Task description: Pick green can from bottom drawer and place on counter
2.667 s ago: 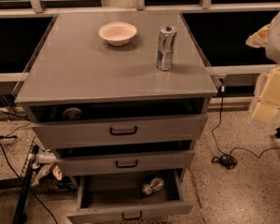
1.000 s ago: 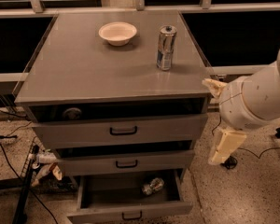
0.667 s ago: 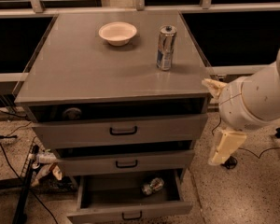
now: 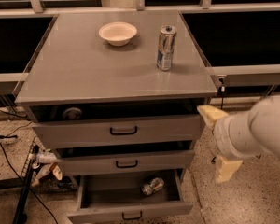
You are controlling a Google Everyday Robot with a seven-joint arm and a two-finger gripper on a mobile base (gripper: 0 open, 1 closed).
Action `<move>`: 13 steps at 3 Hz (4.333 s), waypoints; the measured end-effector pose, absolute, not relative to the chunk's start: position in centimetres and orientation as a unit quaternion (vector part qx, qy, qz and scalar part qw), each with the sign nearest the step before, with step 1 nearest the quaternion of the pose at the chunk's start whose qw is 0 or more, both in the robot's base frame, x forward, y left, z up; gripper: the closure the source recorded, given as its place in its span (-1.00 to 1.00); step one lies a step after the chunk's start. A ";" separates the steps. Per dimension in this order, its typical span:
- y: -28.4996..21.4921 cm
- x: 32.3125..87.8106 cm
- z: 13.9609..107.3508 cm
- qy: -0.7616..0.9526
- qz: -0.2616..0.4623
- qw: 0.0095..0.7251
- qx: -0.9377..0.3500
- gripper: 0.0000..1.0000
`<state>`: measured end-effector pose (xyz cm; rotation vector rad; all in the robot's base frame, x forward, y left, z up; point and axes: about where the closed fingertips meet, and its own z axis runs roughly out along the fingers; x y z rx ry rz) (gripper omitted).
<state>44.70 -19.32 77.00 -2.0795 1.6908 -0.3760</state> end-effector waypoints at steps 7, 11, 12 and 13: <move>-20.1 47.4 47.7 0.507 -0.076 0.186 -0.838 -1.00; -20.1 47.9 39.9 0.518 -0.024 0.197 -0.832 -0.21; -19.0 48.7 37.2 0.515 -0.013 0.221 -0.828 0.25; -17.9 49.5 33.5 0.513 0.010 0.266 -0.816 0.72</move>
Offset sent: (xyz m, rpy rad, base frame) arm 0.0597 -0.0509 -0.2070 -0.1096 0.0393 0.0645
